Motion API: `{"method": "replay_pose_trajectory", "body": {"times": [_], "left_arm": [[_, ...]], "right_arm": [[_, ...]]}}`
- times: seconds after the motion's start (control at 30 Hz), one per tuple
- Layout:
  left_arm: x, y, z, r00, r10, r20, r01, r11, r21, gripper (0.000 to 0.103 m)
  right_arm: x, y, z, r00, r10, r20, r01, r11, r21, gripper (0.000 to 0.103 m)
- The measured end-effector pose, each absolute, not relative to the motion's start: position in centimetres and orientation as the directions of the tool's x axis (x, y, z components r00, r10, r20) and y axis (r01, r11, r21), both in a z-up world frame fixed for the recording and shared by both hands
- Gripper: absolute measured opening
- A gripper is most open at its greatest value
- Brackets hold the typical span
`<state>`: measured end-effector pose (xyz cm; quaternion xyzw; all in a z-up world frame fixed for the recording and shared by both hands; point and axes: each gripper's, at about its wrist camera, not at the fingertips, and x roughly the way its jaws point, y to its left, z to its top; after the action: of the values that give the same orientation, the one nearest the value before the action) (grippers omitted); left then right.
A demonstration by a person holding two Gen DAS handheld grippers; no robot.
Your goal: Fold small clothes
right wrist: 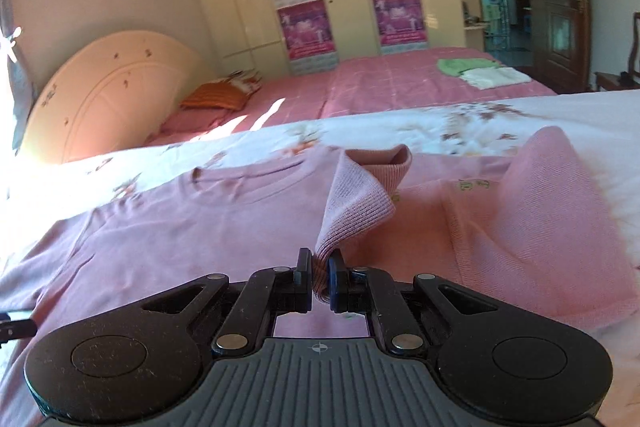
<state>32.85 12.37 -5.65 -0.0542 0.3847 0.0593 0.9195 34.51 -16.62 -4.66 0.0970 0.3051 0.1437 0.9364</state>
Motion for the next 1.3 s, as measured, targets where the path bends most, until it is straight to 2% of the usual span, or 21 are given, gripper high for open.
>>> {"method": "replay_pose_trajectory", "body": {"times": [0.1,0.17,0.2,0.23,0.27,0.3,0.37,0.43,0.5,0.53,0.63,0.7,0.77,0.8,0.83,0.87,1.03,1.1,1.3], "left_arm": [[33.0,13.6,-5.5,0.701,0.058,-0.71,-0.148,0.987,-0.066,0.093],[33.1,13.9,-5.4,0.707,0.037,-0.707,-0.127,0.989,-0.076,0.093],[33.2,13.9,-5.4,0.708,0.023,-0.705,-0.117,0.99,-0.085,0.093],[33.4,13.8,-5.4,0.711,0.005,-0.703,-0.105,0.989,-0.099,0.093],[33.7,13.5,-5.4,0.713,-0.016,-0.701,-0.091,0.989,-0.116,0.092],[34.0,13.1,-5.3,0.715,-0.04,-0.698,-0.075,0.988,-0.133,0.09],[35.2,11.6,-5.4,0.718,-0.117,-0.687,-0.021,0.982,-0.19,0.086],[36.9,9.6,-5.7,0.708,-0.229,-0.668,0.051,0.96,-0.275,0.069],[39.1,7.1,-6.3,0.676,-0.344,-0.652,0.115,0.923,-0.367,0.061],[40.2,5.6,-6.7,0.658,-0.391,-0.644,0.14,0.903,-0.406,0.061],[43.2,1.5,-7.6,0.605,-0.473,-0.64,0.198,0.868,-0.455,0.063],[44.7,-0.8,-8.0,0.596,-0.48,-0.644,0.23,0.87,-0.435,0.063],[46.0,-2.8,-8.5,0.592,-0.459,-0.662,0.248,0.886,-0.393,0.056],[46.5,-3.4,-8.9,0.592,-0.446,-0.671,0.25,0.893,-0.373,0.039],[46.8,-3.7,-9.3,0.591,-0.44,-0.676,0.251,0.897,-0.365,0.011],[47.0,-3.3,-9.6,0.591,-0.456,-0.666,0.247,0.888,-0.389,0.007],[45.1,1.0,-7.0,0.687,-0.457,-0.565,0.222,0.873,-0.435,0.007],[44.7,2.6,-6.9,0.698,-0.433,-0.571,0.196,0.881,-0.43,0.007],[44.3,4.9,-8.2,0.703,-0.396,-0.591,0.135,0.89,-0.436,0.007]], "right_arm": [[35.0,-12.4,-6.0,0.742,0.351,-0.57,-0.251,0.935,0.249,0.007],[37.7,-10.9,-7.6,0.708,0.337,-0.621,-0.256,0.942,0.218,0.007],[37.5,-10.4,-8.0,0.712,0.324,-0.622,-0.259,0.946,0.196,0.016],[37.1,-9.9,-7.9,0.716,0.337,-0.611,-0.281,0.941,0.189,0.038],[36.6,-9.7,-7.7,0.721,0.35,-0.598,-0.294,0.936,0.193,0.051],[36.4,-10.2,-7.4,0.74,0.356,-0.571,-0.297,0.934,0.198,0.057],[36.6,-11.3,-6.6,0.767,0.318,-0.557,-0.256,0.948,0.19,0.057],[35.9,-13.2,-6.1,0.788,0.3,-0.538,-0.202,0.951,0.235,0.057],[35.4,-15.5,-5.2,0.812,0.258,-0.523,-0.125,0.953,0.276,0.054],[35.0,-16.9,-4.9,0.823,0.232,-0.519,-0.078,0.95,0.301,0.048],[33.9,-21.2,-4.2,0.845,0.153,-0.512,0.069,0.919,0.389,0.046],[33.0,-24.3,-3.9,0.849,0.134,-0.511,0.144,0.872,0.469,0.046],[32.7,-26.6,-4.4,0.844,0.165,-0.511,0.176,0.814,0.553,0.047],[32.5,-27.8,-4.7,0.844,0.18,-0.505,0.187,0.784,0.592,0.047],[32.3,-28.6,-4.9,0.846,0.182,-0.501,0.199,0.764,0.613,0.047],[32.2,-29.4,-5.0,0.848,0.181,-0.498,0.216,0.74,0.637,0.047],[32.1,-33.4,-6.3,0.86,0.269,-0.434,0.227,0.559,0.798,0.047],[32.6,-34.2,-7.5,0.852,0.35,-0.39,0.204,0.464,0.862,0.048],[35.0,-35.9,-8.9,0.859,0.355,-0.369,0.234,0.37,0.899,0.051]]}}
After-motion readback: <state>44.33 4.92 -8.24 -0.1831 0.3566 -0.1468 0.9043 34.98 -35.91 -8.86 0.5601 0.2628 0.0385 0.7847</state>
